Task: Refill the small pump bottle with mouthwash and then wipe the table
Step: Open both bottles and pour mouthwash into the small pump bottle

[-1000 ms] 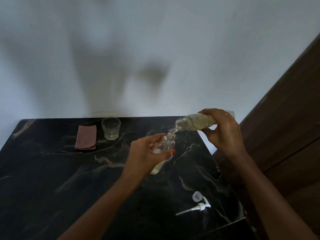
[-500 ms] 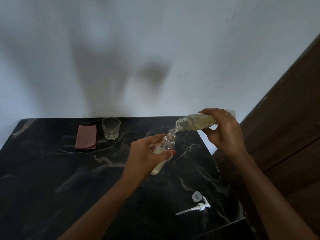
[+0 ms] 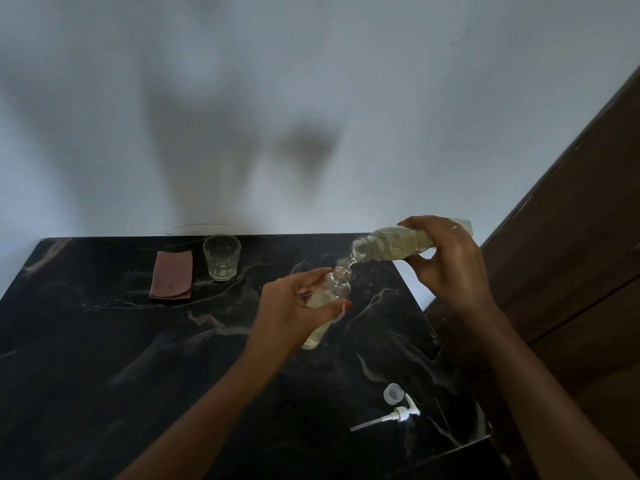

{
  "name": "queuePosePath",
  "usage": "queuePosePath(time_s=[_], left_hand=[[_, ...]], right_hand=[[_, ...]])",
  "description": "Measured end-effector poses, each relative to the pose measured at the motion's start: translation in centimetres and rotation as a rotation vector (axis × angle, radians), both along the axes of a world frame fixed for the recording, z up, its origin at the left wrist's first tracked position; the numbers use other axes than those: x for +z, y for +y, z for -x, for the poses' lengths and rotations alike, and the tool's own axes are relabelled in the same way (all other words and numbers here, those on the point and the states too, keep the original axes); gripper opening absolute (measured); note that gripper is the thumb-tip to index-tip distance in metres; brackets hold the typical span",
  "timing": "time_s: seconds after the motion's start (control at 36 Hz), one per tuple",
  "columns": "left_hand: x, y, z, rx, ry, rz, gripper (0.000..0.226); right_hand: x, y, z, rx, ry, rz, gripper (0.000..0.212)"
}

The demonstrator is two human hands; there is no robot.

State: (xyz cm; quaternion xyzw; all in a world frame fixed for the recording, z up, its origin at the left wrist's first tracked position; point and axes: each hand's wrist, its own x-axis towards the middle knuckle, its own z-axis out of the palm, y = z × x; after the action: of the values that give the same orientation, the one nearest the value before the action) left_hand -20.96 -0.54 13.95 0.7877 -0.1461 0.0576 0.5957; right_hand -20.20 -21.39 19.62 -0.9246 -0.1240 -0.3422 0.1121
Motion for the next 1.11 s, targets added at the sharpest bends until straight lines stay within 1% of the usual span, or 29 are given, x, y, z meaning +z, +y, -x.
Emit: queuePosePath(time_s=[0.56, 1.11], left_hand=[[0.10, 0.03, 0.17, -0.015, -0.032, -0.002, 0.049], [-0.19, 0.02, 0.16, -0.013, -0.003, -0.002, 0.053]], right_hand=[[0.04, -0.16, 0.06, 0.003, 0.000, 0.012, 0.040], [0.33, -0.04, 0.44, -0.004, -0.005, 0.036, 0.040]])
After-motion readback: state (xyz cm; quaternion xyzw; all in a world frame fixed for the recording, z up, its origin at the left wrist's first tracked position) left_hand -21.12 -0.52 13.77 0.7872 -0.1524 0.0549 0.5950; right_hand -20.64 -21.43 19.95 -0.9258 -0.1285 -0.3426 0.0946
